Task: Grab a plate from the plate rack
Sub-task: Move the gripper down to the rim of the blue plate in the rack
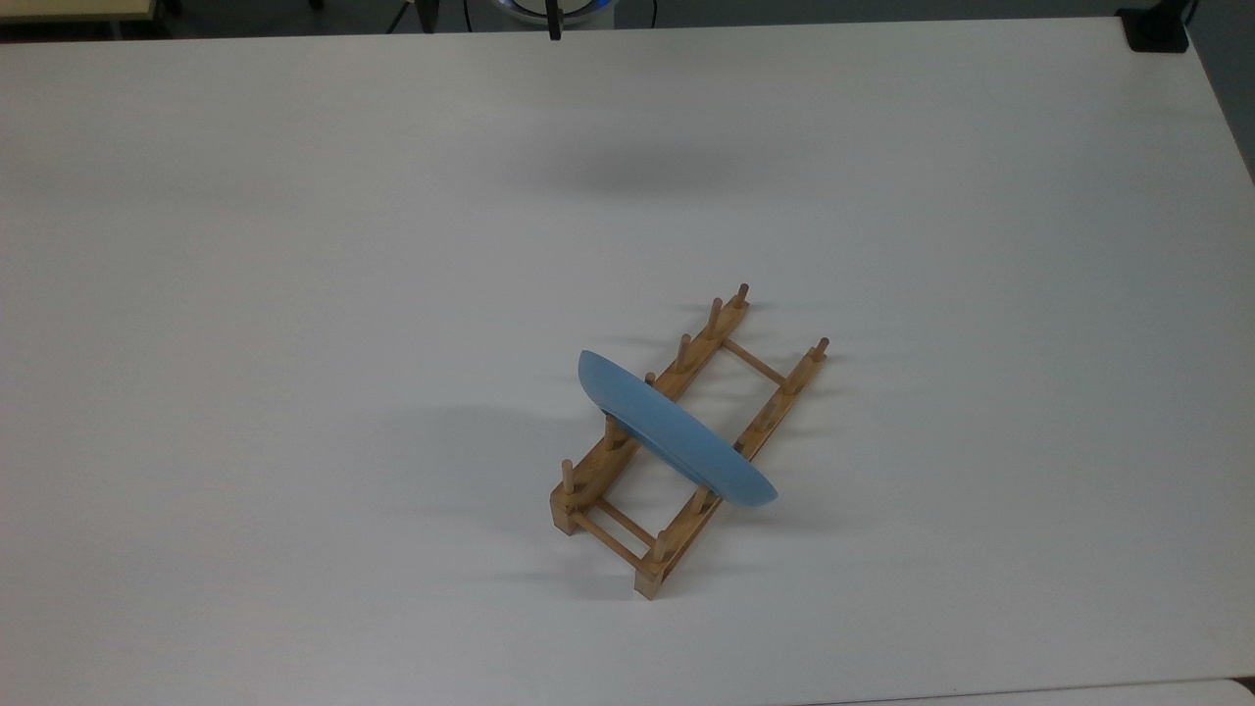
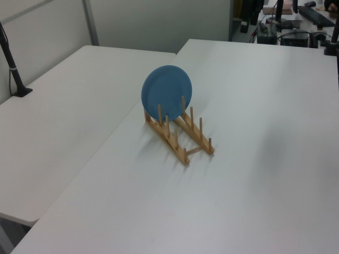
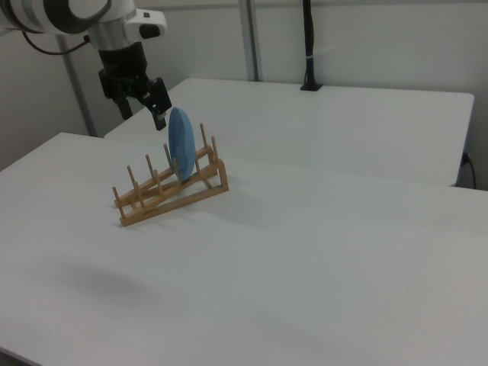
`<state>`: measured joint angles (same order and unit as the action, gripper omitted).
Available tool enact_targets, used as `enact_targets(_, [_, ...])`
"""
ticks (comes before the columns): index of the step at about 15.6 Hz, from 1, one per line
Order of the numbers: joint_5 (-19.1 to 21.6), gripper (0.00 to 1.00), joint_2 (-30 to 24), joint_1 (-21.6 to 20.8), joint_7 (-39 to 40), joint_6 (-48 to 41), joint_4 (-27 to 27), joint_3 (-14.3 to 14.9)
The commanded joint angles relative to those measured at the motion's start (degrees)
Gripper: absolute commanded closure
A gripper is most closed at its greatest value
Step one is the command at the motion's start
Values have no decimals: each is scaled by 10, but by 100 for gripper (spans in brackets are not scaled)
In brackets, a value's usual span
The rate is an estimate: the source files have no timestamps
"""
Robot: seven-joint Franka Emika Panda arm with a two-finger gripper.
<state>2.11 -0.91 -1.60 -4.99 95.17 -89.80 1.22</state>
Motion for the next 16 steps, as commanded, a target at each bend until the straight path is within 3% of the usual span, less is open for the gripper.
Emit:
enact_targets(1, [11,0,-10,-14,10,3,-12,14])
enact_targets(10, [11,0,-11,-14,18,3,-12,14])
enact_targets(14, [5,0,-8,-9,148,-7,-12,14])
enact_targets(16, [-10,0,10,-9,155,14,-5,12])
